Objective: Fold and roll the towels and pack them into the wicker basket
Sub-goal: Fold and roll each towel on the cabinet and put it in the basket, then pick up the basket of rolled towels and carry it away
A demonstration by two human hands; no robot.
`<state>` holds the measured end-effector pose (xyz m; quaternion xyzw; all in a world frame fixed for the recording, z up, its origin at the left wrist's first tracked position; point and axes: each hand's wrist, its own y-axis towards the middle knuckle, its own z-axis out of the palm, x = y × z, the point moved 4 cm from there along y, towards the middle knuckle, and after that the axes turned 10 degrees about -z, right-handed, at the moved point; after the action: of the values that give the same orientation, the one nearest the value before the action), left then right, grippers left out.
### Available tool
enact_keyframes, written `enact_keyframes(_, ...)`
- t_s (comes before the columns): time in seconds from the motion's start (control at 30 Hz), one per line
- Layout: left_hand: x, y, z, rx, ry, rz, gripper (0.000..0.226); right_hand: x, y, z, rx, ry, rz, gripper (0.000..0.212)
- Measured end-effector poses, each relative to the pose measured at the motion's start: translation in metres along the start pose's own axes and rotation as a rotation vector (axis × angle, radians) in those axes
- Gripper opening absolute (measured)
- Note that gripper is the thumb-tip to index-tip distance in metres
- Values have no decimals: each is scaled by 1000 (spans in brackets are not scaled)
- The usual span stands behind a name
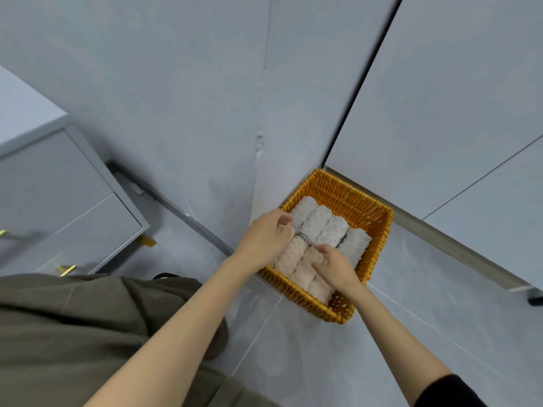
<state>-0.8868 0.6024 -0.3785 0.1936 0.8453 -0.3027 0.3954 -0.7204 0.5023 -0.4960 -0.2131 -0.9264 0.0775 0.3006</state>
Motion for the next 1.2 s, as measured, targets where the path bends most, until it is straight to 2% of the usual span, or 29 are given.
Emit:
enact_keyframes(0.3, -34, -58, -62, -223, -149, 89, 25, 120, -54, -82, -165, 207, -321, 36)
enact_keyframes(0.6, -29, -149, -172, -508, -261, 139, 24, 254, -93, -122, -143, 321, -608, 30)
enact_keyframes(0.97, -6, -244, -299, -783, -280, 129, 25, 409, -94, -119, -81, 380, -856, 30)
enact_keyframes(1.2, 32, -247, -366, -872, -323, 44, 25, 497, -62, -91, -30, 393, -930, 32)
